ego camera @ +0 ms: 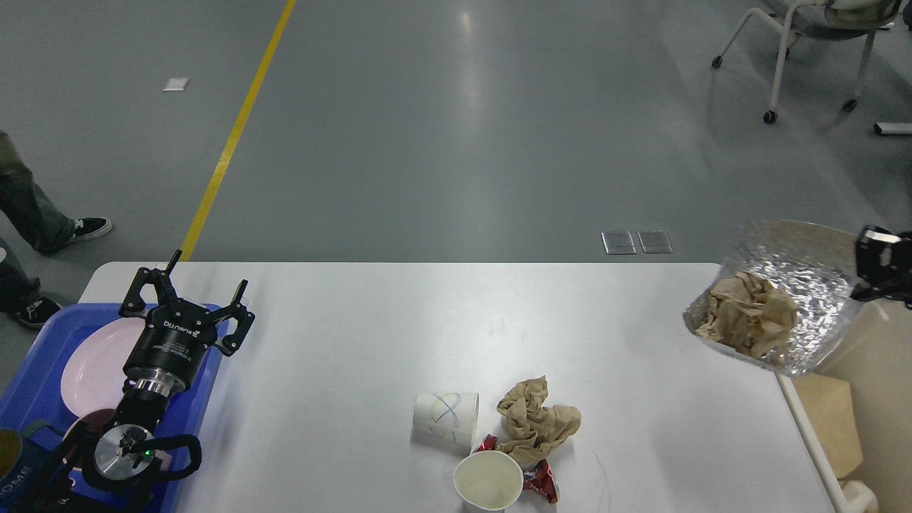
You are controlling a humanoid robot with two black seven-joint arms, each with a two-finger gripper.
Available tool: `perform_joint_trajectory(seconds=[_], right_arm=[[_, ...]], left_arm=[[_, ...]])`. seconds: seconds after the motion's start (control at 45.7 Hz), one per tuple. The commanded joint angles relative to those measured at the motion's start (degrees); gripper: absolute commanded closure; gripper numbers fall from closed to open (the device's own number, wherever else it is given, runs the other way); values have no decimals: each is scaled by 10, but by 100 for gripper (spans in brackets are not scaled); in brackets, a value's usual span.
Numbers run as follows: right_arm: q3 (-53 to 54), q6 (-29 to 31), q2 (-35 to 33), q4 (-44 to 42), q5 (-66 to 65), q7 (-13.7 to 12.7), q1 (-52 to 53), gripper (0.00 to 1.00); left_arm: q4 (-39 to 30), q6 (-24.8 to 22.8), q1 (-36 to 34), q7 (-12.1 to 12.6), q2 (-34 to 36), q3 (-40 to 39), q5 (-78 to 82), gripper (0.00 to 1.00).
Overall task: Tidy desktop
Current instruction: 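Lift the foil tray with the right gripper over the white bin, then drop the foil tray into the white bin by opening the right gripper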
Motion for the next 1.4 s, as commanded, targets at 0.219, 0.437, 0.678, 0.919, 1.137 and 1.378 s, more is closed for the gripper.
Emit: perform_joint_trajectory(seconds=[0.219,0.437,0.678,0.919,1.137,1.378], right_arm=[[227,-4,-124,-267,10,-1,-322,100],[411,-18,-120,-406,10,-8,-532,100],[501,-155,-61,-469,10,-13,-679,100],[502,-338,41,-519,25,-39,-778,100],[495,-396,129,-574,25,-56,-837,100],[496,-403,142,-575,25,-64,-838,100]], left_arm=[[0,0,0,0,0,-1,0,4],[0,0,0,-1,0,-1,0,4],[0,0,0,-1,0,-1,0,4],[0,0,0,0,0,-1,0,4],[0,0,0,0,0,-1,0,4],[0,0,0,0,0,-1,0,4]])
